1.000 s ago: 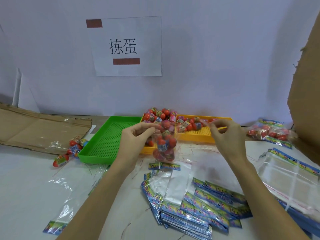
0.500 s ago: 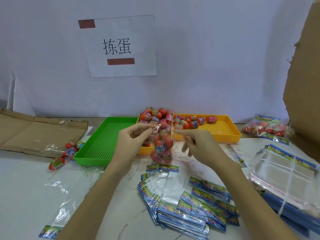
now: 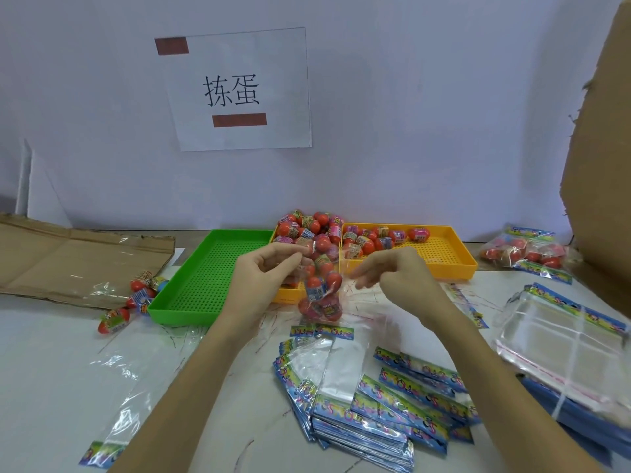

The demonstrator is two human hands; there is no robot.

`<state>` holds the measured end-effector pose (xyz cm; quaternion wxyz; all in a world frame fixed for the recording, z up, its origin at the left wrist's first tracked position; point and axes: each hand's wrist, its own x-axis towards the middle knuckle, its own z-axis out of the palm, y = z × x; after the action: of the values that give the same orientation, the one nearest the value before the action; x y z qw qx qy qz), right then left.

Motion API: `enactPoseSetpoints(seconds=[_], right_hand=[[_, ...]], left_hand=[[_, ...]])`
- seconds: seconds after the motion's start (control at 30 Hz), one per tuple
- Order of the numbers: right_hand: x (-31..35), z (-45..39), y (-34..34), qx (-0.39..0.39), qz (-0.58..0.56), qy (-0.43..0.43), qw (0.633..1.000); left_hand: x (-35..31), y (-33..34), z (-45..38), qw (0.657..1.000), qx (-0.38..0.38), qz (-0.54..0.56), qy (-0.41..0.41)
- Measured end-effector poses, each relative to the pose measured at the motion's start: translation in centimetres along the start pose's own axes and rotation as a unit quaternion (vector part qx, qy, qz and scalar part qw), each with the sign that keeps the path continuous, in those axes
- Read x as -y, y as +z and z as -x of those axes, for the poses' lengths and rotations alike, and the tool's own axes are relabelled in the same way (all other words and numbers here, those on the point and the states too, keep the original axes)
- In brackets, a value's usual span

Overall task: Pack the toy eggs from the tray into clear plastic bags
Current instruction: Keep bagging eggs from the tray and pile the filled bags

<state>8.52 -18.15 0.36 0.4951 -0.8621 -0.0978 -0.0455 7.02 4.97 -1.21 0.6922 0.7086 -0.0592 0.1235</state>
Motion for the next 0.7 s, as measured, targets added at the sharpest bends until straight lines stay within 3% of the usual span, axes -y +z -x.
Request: enactPoseSetpoints(seconds=[0.1,0.2,0.5,0.7], right_hand=[[-0.5,0.0,0.2,-0.056,0.022,0.028,0.998],[-0.8,0.0,0.6,0.002,0.048,0.048,0.998],[0.6,0.6,1.4,0.005,0.055,-0.020,0.998],[-0.1,-0.1,1.5,0.022,-0.051,-0.018,0.998]], left_hand=[[0.1,-0.1,0.0,1.000,0.002,-0.003,-0.004],[0.1,-0.1,-0.1,1.000,0.004,-0.011,-0.005],[0.2,-0.2,-0.1,1.000,0.008,-0.009,-0.009],[0.3,-0.3,-0.1,1.000,0.012,-0.012,-0.006]])
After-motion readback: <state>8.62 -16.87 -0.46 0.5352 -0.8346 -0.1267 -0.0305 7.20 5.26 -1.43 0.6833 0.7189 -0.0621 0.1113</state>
